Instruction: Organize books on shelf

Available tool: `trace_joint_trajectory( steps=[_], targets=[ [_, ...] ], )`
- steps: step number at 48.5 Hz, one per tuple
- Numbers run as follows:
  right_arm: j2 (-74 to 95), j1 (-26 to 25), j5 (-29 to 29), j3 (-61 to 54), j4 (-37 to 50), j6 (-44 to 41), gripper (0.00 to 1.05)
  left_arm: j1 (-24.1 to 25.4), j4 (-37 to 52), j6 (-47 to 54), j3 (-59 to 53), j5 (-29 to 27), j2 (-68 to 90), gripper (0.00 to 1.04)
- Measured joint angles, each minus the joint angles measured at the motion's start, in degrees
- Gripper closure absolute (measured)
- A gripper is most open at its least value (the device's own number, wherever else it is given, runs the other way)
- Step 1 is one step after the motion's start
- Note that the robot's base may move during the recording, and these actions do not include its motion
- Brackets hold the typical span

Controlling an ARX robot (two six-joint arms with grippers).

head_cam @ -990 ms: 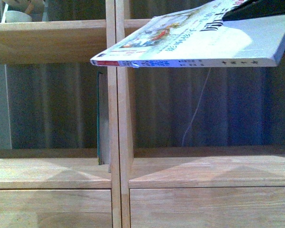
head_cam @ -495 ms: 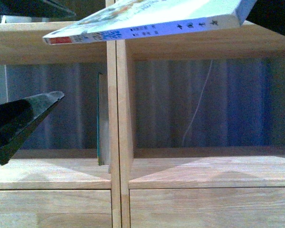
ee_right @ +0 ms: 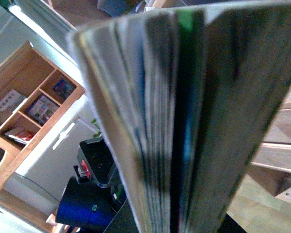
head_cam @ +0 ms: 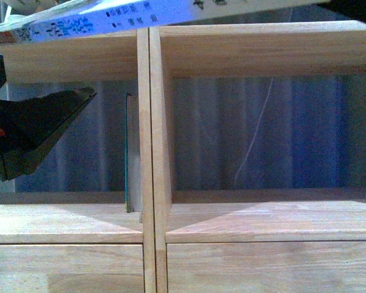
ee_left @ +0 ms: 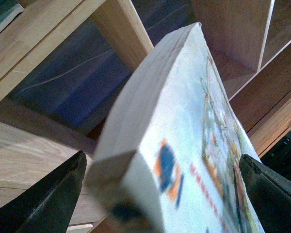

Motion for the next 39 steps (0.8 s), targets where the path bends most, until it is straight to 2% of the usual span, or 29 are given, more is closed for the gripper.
trace_joint_trajectory(
  steps=[5,16,25,32,39],
  targets=[
    [-0.02,0.02,0.09,-0.28,-0.09,0.02,0.97,-0.37,0.22,0.04,0.0,-1.01,0.0,0.08],
    [-0.02,-0.09,0.7,-0.28,-0.72,0.04,0.97,-0.35,-0.09,-0.81,0.0,-1.7,-0.26,0.48],
    [-0.02,-0.15,0.79,-0.28,-1.16,0.09,0.97,-0.33,-1.05,-1.27,0.0,-2.19,-0.68,0.72],
    [0.09,-0.42,0.94,-0.31,-1.6,0.52,0.97,-0.31,-1.33,-3.63,0.04,-2.56,-0.96,0.9],
    [0.35,-0.74,0.77,-0.31,-1.73,1.03,0.97,-0.22,-1.81,-5.92,0.31,-2.64,-1.53,0.97]
  ],
)
